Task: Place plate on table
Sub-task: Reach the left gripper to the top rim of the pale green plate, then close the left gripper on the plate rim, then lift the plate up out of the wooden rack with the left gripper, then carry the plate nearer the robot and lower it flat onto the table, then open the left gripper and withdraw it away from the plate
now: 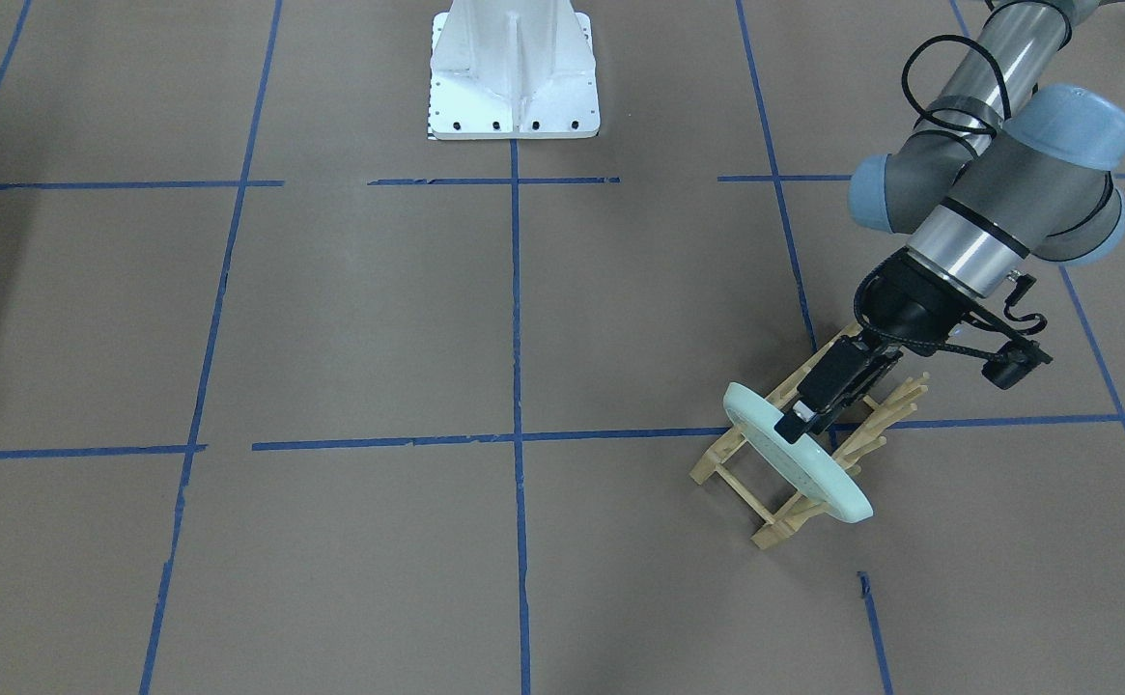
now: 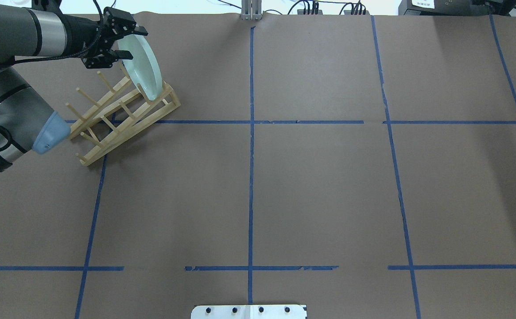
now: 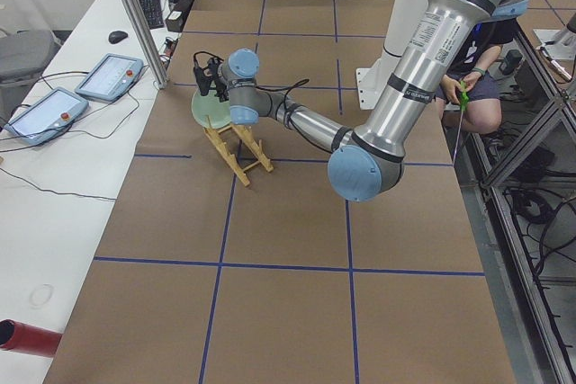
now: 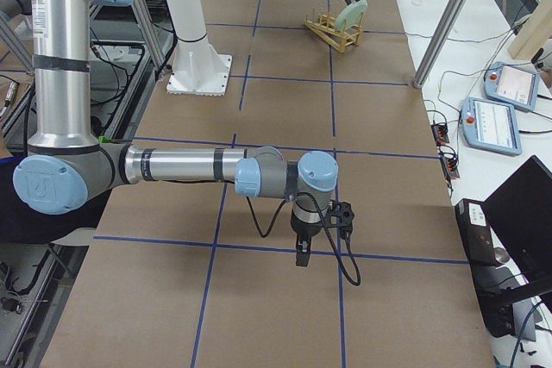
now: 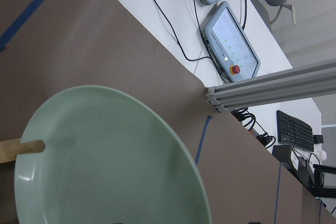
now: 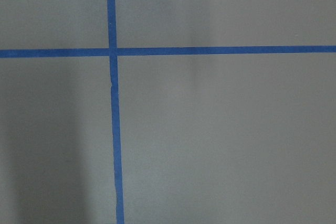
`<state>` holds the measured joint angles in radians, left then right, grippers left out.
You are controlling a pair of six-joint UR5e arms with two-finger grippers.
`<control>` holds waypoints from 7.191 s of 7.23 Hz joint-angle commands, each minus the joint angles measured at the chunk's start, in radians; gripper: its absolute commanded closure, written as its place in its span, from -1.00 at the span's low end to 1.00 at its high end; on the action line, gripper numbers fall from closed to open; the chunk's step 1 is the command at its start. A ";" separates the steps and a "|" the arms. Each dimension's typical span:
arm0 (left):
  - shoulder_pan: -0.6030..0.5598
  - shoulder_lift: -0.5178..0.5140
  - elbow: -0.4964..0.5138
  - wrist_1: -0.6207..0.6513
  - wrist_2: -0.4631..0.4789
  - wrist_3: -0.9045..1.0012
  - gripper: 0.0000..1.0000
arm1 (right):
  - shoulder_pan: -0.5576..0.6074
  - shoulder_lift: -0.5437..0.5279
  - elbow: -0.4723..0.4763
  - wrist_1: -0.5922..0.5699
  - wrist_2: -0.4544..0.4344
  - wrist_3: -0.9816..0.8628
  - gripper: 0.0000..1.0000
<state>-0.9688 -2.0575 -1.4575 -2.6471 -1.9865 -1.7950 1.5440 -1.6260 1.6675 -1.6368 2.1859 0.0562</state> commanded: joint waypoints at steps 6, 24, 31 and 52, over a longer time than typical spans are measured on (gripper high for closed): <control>-0.011 0.003 0.008 -0.123 -0.006 -0.053 1.00 | -0.001 0.000 0.000 0.000 0.000 -0.001 -1.00; 0.255 -0.236 -0.566 1.307 0.199 0.740 1.00 | -0.001 0.000 0.000 0.000 0.000 -0.001 -1.00; 0.536 -0.219 -0.403 1.355 0.485 1.145 1.00 | 0.001 0.000 0.000 0.000 0.000 0.001 -1.00; -0.315 0.237 -0.459 1.259 -0.267 1.714 -1.00 | -0.001 0.000 0.000 0.000 0.000 -0.001 -1.00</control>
<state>-1.1966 -1.9492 -1.9419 -1.3789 -2.2316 -0.2297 1.5440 -1.6260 1.6674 -1.6367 2.1859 0.0552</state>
